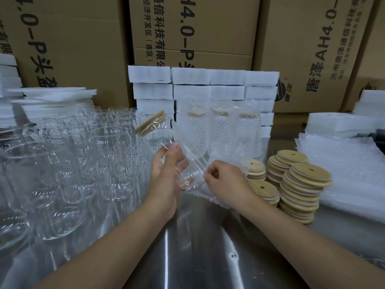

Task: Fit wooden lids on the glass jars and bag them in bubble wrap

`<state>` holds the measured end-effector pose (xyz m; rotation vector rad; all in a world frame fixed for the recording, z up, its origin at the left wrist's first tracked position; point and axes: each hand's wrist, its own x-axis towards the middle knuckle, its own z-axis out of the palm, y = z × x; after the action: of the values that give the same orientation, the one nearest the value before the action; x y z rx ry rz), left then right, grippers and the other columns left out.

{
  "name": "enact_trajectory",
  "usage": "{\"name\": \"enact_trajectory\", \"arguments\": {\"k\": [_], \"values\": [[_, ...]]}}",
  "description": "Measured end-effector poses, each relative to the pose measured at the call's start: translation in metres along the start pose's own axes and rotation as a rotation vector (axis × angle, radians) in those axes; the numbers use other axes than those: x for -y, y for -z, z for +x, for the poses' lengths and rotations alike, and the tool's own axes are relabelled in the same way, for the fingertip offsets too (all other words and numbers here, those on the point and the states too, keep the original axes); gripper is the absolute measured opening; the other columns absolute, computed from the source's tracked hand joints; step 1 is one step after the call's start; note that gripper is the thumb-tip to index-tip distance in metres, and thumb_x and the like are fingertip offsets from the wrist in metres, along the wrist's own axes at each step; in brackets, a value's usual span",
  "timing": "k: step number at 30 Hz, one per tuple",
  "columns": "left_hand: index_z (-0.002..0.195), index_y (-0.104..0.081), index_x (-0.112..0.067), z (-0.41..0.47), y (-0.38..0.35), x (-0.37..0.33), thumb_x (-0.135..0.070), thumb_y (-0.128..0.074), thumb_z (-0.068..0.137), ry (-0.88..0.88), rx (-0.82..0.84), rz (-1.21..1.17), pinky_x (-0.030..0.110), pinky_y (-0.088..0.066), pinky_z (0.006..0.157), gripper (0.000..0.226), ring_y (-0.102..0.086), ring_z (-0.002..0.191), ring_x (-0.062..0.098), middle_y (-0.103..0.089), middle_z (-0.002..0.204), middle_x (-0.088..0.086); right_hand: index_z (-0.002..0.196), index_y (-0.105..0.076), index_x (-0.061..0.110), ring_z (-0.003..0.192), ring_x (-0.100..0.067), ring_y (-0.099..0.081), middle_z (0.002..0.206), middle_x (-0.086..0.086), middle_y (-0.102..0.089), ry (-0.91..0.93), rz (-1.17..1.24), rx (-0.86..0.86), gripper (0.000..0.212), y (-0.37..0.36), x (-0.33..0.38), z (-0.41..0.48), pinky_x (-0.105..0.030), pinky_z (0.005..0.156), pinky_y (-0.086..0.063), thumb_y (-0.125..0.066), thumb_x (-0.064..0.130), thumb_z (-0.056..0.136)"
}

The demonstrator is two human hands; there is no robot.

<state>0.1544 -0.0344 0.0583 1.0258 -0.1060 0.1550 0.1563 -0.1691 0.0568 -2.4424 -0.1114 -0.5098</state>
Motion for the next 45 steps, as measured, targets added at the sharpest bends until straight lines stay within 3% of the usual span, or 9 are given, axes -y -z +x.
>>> {"name": "enact_trajectory", "arguments": {"k": [4,8,12,16,21,27,32,36,45], "values": [[0.133,-0.048,-0.029,0.002,0.006,0.001,-0.062,-0.071,0.043,0.008,-0.072,0.078,0.045,-0.054,0.087,0.099,-0.063,0.105,0.013,-0.064,0.115,-0.001,0.083,-0.055,0.015,0.074,-0.019,-0.056,0.075,0.002,-0.06,-0.016,0.003,-0.056,0.016,0.005,0.0,0.001,-0.029,0.062,-0.037,-0.05,0.026,0.093],[0.13,-0.046,-0.037,0.003,0.009,0.004,-0.056,-0.076,0.044,-0.028,-0.058,0.158,0.037,-0.056,0.074,0.093,-0.069,0.084,0.0,-0.063,0.109,-0.006,0.079,-0.056,0.018,0.066,-0.011,-0.053,0.069,0.007,-0.059,-0.053,0.073,-0.061,0.014,0.01,0.0,0.002,-0.024,0.056,-0.038,-0.052,0.026,0.09],[0.127,-0.044,-0.042,0.003,0.009,0.008,-0.047,-0.09,0.048,-0.041,-0.004,0.22,0.05,-0.054,0.091,0.092,-0.068,0.083,-0.004,-0.063,0.112,-0.002,0.073,-0.056,0.022,0.079,-0.015,-0.061,0.091,0.003,-0.058,-0.072,0.221,-0.058,0.018,0.01,0.004,0.003,-0.028,0.071,-0.047,-0.054,0.027,0.09],[0.131,-0.041,-0.046,-0.001,0.006,0.009,-0.056,-0.088,0.049,-0.086,0.047,0.334,0.03,-0.05,0.083,0.095,-0.059,0.112,0.012,-0.058,0.122,-0.003,0.083,-0.062,0.016,0.088,-0.019,-0.065,0.101,-0.003,-0.063,-0.133,0.427,0.004,0.022,0.008,0.009,0.001,-0.045,0.088,-0.053,-0.054,0.034,0.092],[0.144,-0.027,-0.04,-0.002,0.004,0.01,-0.065,-0.06,0.058,-0.149,0.134,0.459,0.011,-0.04,0.073,0.095,-0.052,0.107,-0.007,-0.051,0.115,-0.022,0.107,-0.05,0.025,0.093,-0.013,-0.065,0.106,0.005,-0.063,-0.046,0.532,0.044,0.055,0.012,0.014,-0.008,-0.04,0.084,-0.055,-0.047,0.071,0.078],[0.143,-0.027,-0.049,-0.003,0.004,0.011,-0.061,-0.033,0.089,-0.075,0.254,0.492,0.036,-0.026,0.118,0.057,-0.032,0.141,0.006,-0.035,0.153,-0.01,0.137,-0.028,0.031,0.088,0.002,-0.058,0.109,0.019,-0.052,-0.018,0.369,-0.009,0.093,0.014,0.014,-0.008,-0.025,0.08,-0.05,-0.062,0.075,0.062],[0.123,-0.051,-0.032,-0.001,-0.003,0.007,-0.019,-0.053,0.097,-0.171,0.086,0.377,0.032,-0.041,0.107,0.029,-0.056,0.115,0.011,-0.057,0.117,0.001,0.13,-0.029,0.027,0.09,-0.003,-0.061,0.102,0.018,-0.056,-0.042,0.395,-0.146,0.096,0.015,0.008,-0.005,-0.034,0.082,-0.053,-0.072,0.071,0.057],[0.122,-0.052,-0.026,0.0,-0.001,0.007,-0.026,-0.064,0.091,-0.191,-0.056,0.464,0.035,-0.045,0.099,0.033,-0.056,0.1,0.012,-0.056,0.109,-0.002,0.129,-0.03,0.027,0.09,-0.001,-0.061,0.103,0.017,-0.055,-0.013,0.492,-0.26,0.088,0.015,0.008,-0.004,-0.026,0.075,-0.05,-0.076,0.062,0.063],[0.104,-0.061,-0.013,0.0,-0.002,0.01,-0.039,-0.051,0.096,0.296,0.075,0.226,0.027,-0.056,0.052,0.029,-0.062,0.049,0.014,-0.063,0.06,0.001,0.13,-0.028,0.03,0.094,0.001,-0.057,0.107,0.02,-0.051,0.043,0.509,-0.364,0.088,0.018,0.006,-0.004,-0.029,0.079,-0.05,-0.076,0.062,0.063]]}}
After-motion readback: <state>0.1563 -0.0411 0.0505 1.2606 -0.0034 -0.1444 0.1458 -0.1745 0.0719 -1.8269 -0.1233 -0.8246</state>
